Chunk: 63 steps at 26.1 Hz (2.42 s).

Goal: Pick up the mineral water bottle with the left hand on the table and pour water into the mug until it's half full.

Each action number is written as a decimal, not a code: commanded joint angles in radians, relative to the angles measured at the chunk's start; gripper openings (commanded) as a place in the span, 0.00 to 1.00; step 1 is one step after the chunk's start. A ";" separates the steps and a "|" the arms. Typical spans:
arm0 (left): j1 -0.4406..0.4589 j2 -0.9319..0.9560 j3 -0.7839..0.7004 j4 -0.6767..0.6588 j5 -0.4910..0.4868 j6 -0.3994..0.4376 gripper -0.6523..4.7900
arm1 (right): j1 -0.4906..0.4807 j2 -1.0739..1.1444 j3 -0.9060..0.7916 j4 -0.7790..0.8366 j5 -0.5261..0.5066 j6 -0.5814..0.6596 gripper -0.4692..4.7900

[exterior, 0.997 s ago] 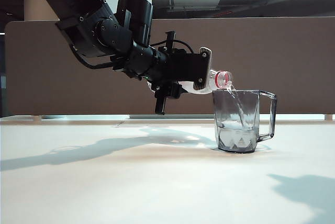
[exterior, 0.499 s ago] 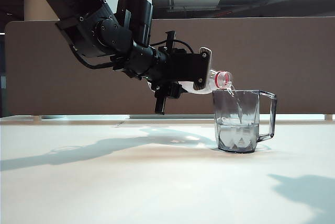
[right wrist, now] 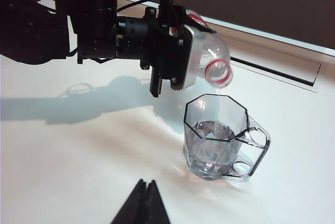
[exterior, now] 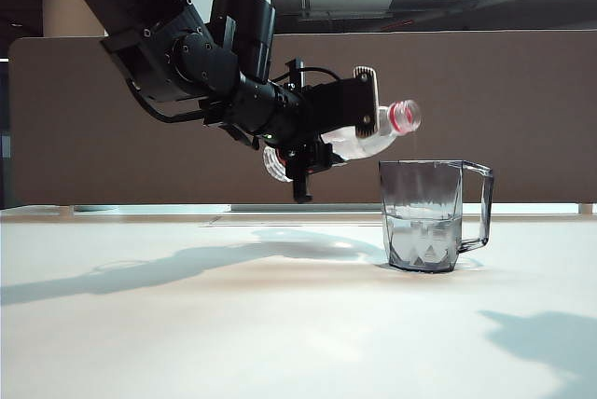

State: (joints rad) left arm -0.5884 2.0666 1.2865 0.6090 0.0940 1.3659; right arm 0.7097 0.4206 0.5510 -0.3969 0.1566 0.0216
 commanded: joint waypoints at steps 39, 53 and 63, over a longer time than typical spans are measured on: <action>0.134 -0.526 -0.740 0.299 0.003 -1.393 0.42 | 0.000 -0.021 0.006 0.011 -0.001 0.004 0.09; 0.140 -0.473 -0.835 0.407 0.003 -1.403 0.42 | 0.000 -0.021 0.006 0.011 -0.001 0.004 0.09; 0.140 -0.473 -0.835 0.410 0.003 -1.404 0.42 | 0.000 -0.021 0.006 0.011 -0.001 0.004 0.09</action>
State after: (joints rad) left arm -0.4477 1.5970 0.4461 0.9840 0.0944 -0.0387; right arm 0.7097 0.4004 0.5510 -0.4023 0.1562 0.0219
